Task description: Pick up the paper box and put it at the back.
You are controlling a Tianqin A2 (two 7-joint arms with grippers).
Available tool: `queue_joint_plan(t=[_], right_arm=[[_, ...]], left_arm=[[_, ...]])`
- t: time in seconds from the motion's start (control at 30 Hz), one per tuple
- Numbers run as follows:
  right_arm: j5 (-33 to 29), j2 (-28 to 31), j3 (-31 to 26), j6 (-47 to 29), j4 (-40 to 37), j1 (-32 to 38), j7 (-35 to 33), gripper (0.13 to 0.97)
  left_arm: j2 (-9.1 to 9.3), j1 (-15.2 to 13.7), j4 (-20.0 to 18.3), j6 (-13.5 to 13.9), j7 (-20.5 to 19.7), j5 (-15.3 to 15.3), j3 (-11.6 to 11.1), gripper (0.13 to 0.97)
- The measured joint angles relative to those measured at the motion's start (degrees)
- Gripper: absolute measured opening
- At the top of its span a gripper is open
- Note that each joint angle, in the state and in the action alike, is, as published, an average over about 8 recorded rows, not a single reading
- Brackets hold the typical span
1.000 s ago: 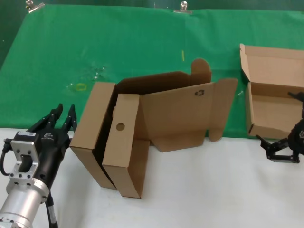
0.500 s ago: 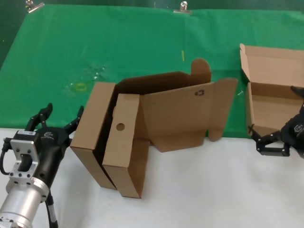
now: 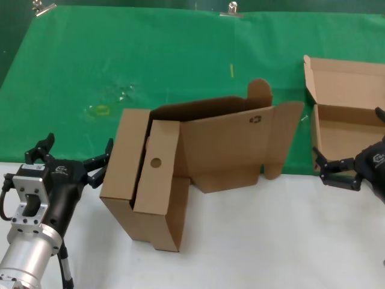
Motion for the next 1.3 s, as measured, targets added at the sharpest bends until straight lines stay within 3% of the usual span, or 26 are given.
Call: queue_joint_plan(t=[0.17,0.3,0.57,1.0,1.3], right_arm=[[3.2,-1.3,-0.4,2.6,-1.1,-0.1,-0.9,0.966],[5.7,-2.4,-0.8,4.7,-2.1,-0.3,-1.7,0.966],[10.9,-4.5,-1.5,9.0,-3.9,-0.5,-3.2,0.966],[18.7,-7.7,-2.6,15.4,-6.8,-0.9,-5.5,0.966],[19.7,-8.1,-2.7,16.3,-7.2,-0.9,-5.8,0.966]], left_arm=[[-0.02,0.0,-0.1,0.0,0.0,0.0,0.0,0.837],[-0.03,0.0,-0.2,0.0,0.0,0.0,0.0,0.837],[-0.05,0.0,-0.4,0.0,0.0,0.0,0.0,0.937],[-0.09,0.0,-0.8,0.0,0.0,0.0,0.0,0.966],[-0.09,0.0,-0.8,0.0,0.0,0.0,0.0,0.966]])
